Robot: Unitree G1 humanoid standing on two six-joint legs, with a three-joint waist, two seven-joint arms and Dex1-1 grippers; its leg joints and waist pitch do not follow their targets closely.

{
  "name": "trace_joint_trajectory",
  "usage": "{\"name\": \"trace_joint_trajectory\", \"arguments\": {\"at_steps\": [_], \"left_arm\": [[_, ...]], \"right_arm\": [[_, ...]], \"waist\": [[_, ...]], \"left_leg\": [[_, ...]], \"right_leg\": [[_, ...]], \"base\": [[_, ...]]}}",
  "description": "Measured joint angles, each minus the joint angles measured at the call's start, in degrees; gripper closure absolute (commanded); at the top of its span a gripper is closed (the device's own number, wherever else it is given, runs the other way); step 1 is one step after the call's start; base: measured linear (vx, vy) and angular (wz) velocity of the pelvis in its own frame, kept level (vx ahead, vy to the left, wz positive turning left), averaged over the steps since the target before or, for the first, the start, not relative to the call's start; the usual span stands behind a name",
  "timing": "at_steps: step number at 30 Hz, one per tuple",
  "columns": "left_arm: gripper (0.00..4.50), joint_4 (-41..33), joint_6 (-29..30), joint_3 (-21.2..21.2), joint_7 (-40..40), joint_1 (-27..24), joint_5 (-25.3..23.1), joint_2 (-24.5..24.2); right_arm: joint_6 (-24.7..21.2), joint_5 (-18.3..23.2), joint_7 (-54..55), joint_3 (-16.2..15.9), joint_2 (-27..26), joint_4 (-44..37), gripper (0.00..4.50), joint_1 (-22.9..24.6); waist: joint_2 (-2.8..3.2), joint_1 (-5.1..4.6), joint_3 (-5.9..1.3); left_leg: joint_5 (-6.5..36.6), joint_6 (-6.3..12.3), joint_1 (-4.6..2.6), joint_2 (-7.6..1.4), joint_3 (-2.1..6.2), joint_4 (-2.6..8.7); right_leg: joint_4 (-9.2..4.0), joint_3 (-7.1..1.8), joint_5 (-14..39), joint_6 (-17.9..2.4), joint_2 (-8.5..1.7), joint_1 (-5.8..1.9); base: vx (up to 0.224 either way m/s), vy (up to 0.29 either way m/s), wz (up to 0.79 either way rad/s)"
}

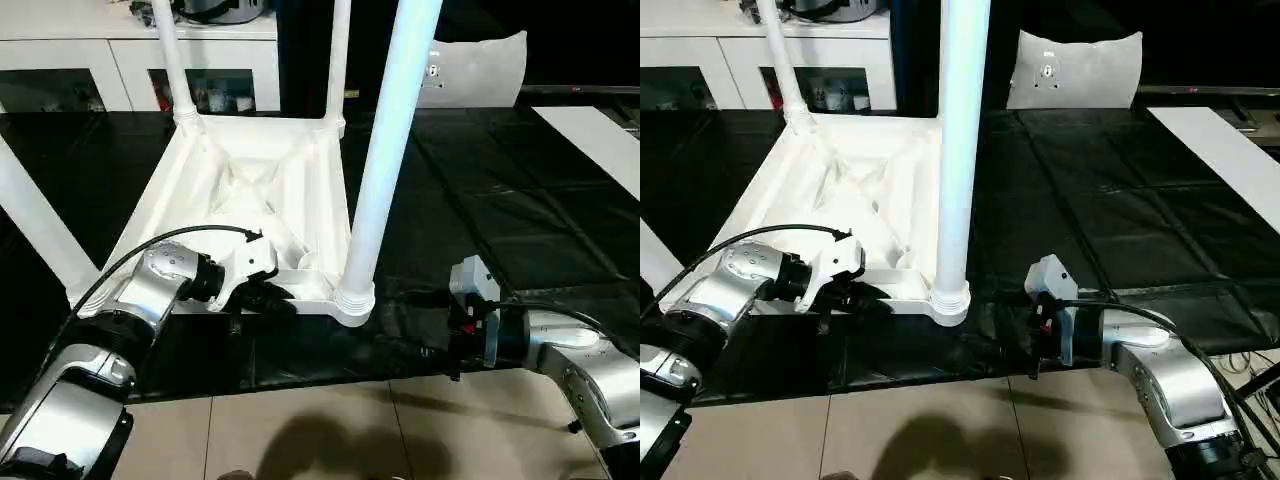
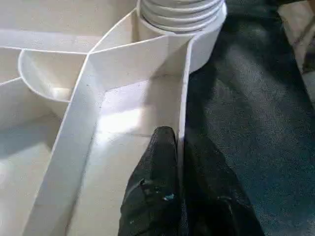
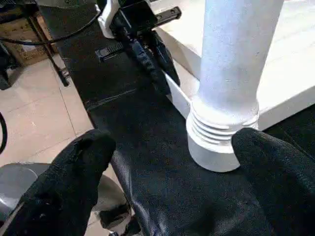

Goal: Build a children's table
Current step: Rotate leg to tighten

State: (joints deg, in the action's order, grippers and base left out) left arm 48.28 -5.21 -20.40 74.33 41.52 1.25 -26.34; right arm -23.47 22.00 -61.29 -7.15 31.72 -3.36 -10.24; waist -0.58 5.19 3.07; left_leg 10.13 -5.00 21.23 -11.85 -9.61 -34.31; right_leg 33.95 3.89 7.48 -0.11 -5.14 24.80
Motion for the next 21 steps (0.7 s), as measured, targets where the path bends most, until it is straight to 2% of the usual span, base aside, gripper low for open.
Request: {"name": "trace_joint_trajectory", "arguments": {"at_steps": [1, 12, 18, 21], "left_arm": [[4.46, 0.06, 0.0, 0.0, 0.39, 0.05, 0.01, 0.06], [4.46, -0.66, 1.71, 0.65, 2.84, -0.26, 0.1, 0.84], [4.46, -7.04, 1.55, 1.9, 2.48, -4.49, 0.13, -0.86], [4.46, -14.32, 2.38, 2.29, 2.97, -8.94, 0.53, -2.64]], "right_arm": [[0.0, 0.01, -0.11, 0.0, 0.02, 0.0, 0.0, 0.0], [1.22, -0.34, -0.11, -0.04, 0.04, 0.0, 0.0, 0.01], [3.98, -2.47, 3.51, 0.08, -1.76, 2.39, 0.0, -1.47], [7.74, -2.84, 2.17, -0.05, -2.8, 5.06, 0.0, -3.0]], "waist": [[0.0, -0.06, 0.0], [0.02, -0.18, -0.01], [0.17, -0.53, -0.09], [0.18, -0.71, -0.1]], "left_leg": [[0.01, 0.01, 0.0, 0.0, -0.02, 0.01], [0.02, 0.02, -0.04, -0.01, -0.06, 0.05], [0.04, 0.0, -0.06, -0.02, -0.09, 0.17], [0.06, -0.03, -0.09, -0.01, -0.14, 0.23]], "right_leg": [[-0.01, -0.01, 0.0, 0.0, -0.01, 0.0], [0.0, -0.02, 0.01, 0.01, -0.02, 0.02], [0.01, -0.04, 0.05, 0.04, -0.01, 0.09], [0.05, -0.06, 0.12, 0.04, -0.02, 0.12]], "base": [[0.0, 0.0, 0.0], [0.0, 0.0, 0.0], [0.0, 0.0, 0.0], [0.0, 0.0, 0.0]]}}
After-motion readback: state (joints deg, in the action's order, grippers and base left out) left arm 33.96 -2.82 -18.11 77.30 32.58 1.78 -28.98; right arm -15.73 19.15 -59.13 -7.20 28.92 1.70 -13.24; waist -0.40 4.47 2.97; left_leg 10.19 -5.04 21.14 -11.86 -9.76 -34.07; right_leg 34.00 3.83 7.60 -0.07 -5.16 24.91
